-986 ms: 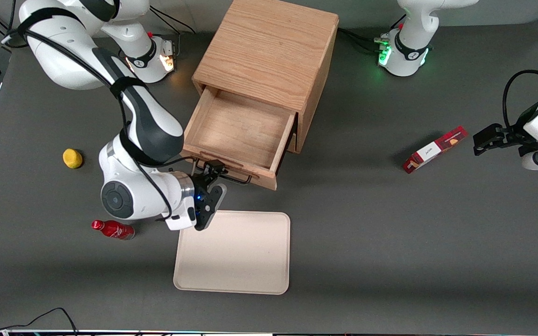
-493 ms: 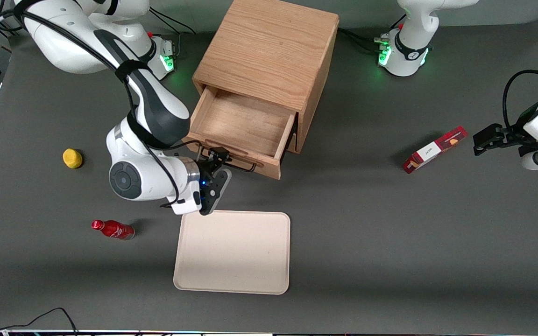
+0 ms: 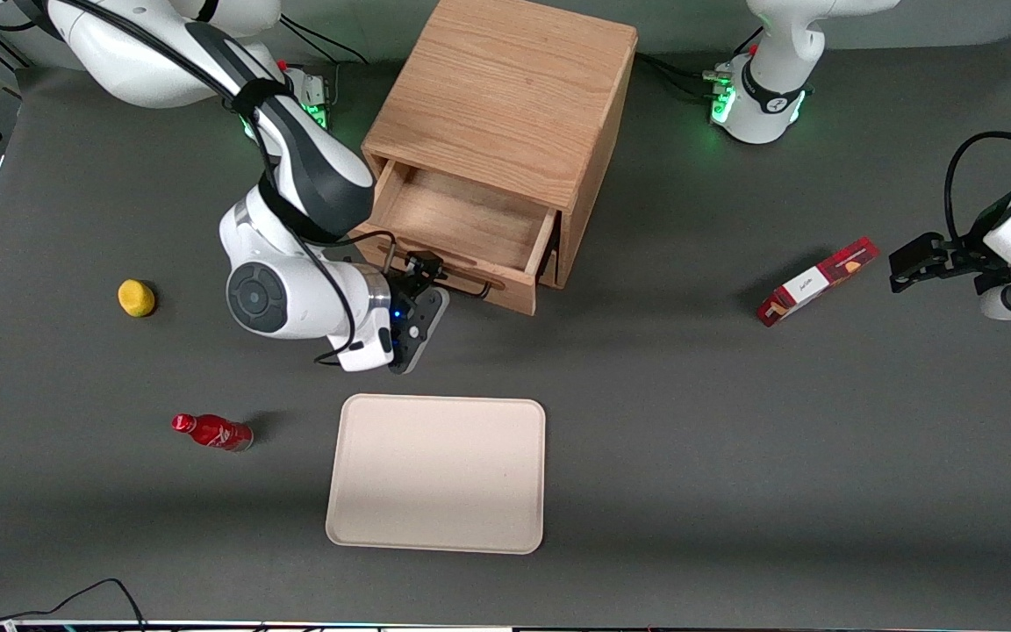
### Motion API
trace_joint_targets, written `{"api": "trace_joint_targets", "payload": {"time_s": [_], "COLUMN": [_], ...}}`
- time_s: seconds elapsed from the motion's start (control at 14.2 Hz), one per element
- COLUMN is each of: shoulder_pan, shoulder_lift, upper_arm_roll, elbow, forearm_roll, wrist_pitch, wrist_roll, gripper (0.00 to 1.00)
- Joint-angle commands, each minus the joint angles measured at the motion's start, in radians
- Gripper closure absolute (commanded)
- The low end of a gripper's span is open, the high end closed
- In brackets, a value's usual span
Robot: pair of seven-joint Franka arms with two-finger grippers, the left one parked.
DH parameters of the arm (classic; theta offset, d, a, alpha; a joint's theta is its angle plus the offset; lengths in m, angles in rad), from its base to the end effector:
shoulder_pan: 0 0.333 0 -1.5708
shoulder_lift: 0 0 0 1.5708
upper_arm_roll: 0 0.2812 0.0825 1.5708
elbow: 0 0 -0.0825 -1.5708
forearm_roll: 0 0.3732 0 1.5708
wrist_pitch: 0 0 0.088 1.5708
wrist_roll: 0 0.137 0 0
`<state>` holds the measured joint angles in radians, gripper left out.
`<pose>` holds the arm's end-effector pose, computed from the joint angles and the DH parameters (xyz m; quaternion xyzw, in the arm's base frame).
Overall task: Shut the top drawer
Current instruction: 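Push the drawer front with the right gripper into the cabinet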
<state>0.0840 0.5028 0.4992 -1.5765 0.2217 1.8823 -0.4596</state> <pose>0.5359 0.3445 0.3201 -0.8716 -0.4329 0.0834 0.2142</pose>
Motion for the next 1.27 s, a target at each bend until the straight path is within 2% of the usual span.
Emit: {"api": "trace_joint_targets", "payload": {"time_s": [0.0, 0.63, 1.2], "shoulder_pan": [-0.007, -0.009, -0.012], "shoulder_lift": [-0.072, -0.135, -0.216], "upper_arm_roll": [0.041, 0.101, 0.105], "elbow": [-0.107, -0.189, -0.301], "forearm_roll": [0.031, 0.039, 0.097], "wrist_pitch": [0.061, 0.096, 0.144], "wrist_roll": [0.042, 0.134, 0.133], "gripper": [0.00, 0.00, 0.00]}}
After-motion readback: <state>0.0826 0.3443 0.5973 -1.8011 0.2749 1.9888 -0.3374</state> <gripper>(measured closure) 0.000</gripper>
